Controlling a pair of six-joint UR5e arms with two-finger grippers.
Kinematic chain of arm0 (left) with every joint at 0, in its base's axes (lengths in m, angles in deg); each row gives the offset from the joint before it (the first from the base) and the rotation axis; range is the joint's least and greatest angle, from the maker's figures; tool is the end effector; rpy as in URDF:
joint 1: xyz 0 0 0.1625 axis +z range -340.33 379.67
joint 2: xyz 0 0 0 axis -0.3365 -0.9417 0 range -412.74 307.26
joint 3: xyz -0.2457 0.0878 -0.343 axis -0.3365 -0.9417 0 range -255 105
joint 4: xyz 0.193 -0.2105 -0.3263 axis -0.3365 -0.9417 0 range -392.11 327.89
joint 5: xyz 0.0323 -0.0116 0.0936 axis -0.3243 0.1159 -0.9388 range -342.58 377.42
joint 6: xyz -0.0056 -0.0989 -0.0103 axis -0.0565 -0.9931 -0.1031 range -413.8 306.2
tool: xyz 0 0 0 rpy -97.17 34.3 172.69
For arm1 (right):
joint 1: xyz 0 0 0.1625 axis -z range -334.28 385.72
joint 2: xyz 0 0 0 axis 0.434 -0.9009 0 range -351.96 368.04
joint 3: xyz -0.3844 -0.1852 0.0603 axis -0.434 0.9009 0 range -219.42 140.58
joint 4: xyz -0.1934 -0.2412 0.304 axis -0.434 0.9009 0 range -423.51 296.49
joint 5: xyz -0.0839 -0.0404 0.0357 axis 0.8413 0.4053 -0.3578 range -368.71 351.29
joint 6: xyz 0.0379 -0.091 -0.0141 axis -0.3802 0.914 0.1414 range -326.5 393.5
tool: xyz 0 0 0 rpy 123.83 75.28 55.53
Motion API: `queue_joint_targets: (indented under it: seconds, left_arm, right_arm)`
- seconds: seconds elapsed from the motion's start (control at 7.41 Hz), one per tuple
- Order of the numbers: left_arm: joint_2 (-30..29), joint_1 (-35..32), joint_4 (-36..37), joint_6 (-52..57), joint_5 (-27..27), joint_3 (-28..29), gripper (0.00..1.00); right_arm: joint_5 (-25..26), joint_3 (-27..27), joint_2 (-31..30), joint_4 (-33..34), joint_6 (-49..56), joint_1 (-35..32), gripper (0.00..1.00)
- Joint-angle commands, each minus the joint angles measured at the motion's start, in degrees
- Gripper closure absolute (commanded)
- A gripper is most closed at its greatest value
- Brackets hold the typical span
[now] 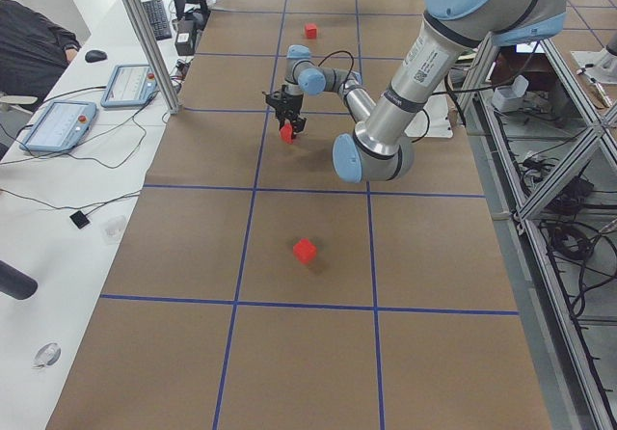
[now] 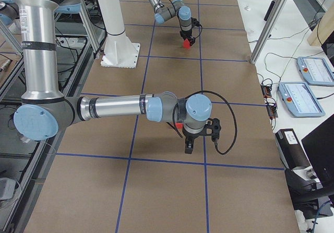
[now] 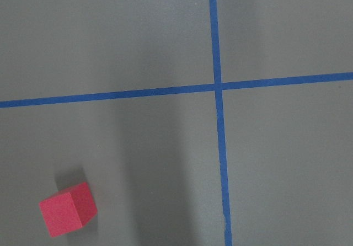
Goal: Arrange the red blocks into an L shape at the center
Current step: 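Lower the left gripper and grasp the middle red cube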
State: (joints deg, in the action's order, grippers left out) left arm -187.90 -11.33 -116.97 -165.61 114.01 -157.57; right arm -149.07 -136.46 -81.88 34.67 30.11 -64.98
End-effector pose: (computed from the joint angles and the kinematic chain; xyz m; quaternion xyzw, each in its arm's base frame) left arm 0.5966 -0.5006 0.2436 -0.0326 0.2836 -0.4116 0.8655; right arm 0.0629 -0.5077 0.6077 -0.0182 -0.4251 0.0362 0.9042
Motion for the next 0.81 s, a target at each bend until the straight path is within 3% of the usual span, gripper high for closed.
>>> queue_joint_targets:
  seconds: [0.0,0.27,0.4,0.67]
  left_arm:
    - [0.2,-0.3,1.0,0.1,-0.1,-2.1,1.00]
    - [-1.8,-0.5,4.3,10.1,-1.1,-4.9,1.00]
    - [-4.4,-0.2,4.3,19.2,-3.6,-4.6,1.00]
    - [-8.3,1.0,2.8,36.3,-3.5,-2.0,1.00]
  right_arm:
    - [0.0,0.0,0.1,0.0,0.0,0.0,0.01]
    - [0.0,0.0,0.2,0.0,0.0,0.0,0.01]
    - [0.0,0.0,0.2,0.0,0.0,0.0,0.01]
    - [0.0,0.1,0.4,0.1,-0.1,0.0,0.01]
